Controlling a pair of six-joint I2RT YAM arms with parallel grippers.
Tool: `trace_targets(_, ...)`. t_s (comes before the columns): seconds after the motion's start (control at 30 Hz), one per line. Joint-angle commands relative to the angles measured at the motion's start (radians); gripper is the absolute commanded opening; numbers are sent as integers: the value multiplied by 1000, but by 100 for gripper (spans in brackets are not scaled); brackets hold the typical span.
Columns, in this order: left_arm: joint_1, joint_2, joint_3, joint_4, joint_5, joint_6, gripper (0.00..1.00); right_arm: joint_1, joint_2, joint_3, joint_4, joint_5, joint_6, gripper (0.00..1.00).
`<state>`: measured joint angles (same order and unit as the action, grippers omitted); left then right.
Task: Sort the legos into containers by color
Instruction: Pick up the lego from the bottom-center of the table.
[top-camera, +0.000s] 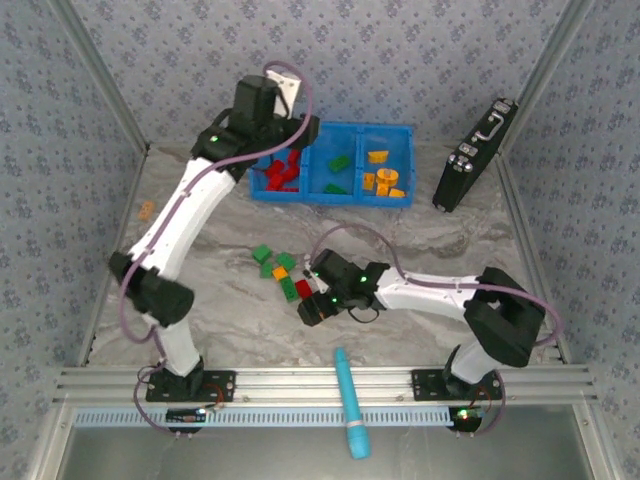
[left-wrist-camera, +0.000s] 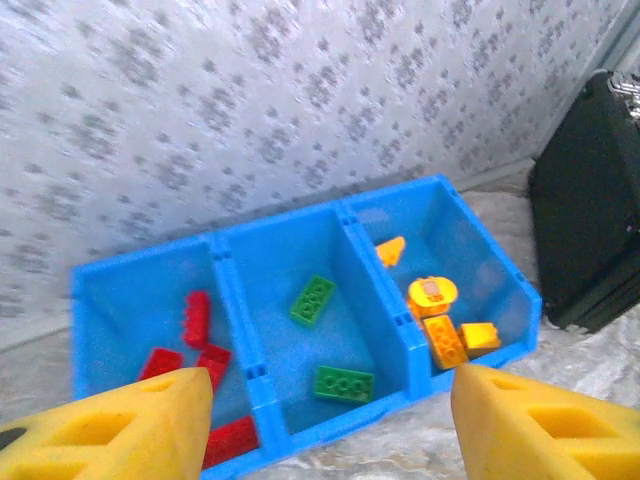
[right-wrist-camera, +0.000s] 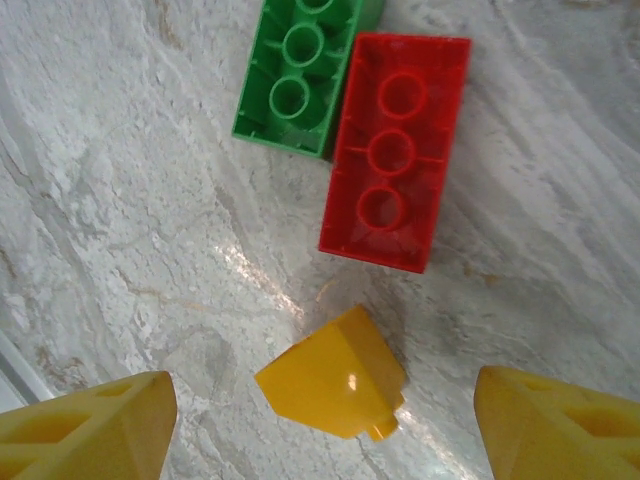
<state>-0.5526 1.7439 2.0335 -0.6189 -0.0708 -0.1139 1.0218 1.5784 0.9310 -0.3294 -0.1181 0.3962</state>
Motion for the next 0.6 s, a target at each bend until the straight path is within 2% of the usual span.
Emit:
trace_targets(0.0, 21, -91, -201, 49, -83, 32, 67, 29, 64, 66, -113, 92, -48, 80)
trace_targets(0.13, 45, -269, -443, 90, -112, -12, 70, 36, 120, 101, -147, 123, -57, 80)
trace_targets(0.27, 76, -416, -611, 85, -140, -47, 71, 39, 162, 128, -183, 161, -58, 80)
trace_targets(0.43, 110, -527, -725, 38, -158, -73, 72, 38, 203, 153, -191, 171, -69, 78)
trace_targets(0.57, 135, -571, -774, -11, -164, -82, 73, 42, 234, 175, -199, 173, -76, 70)
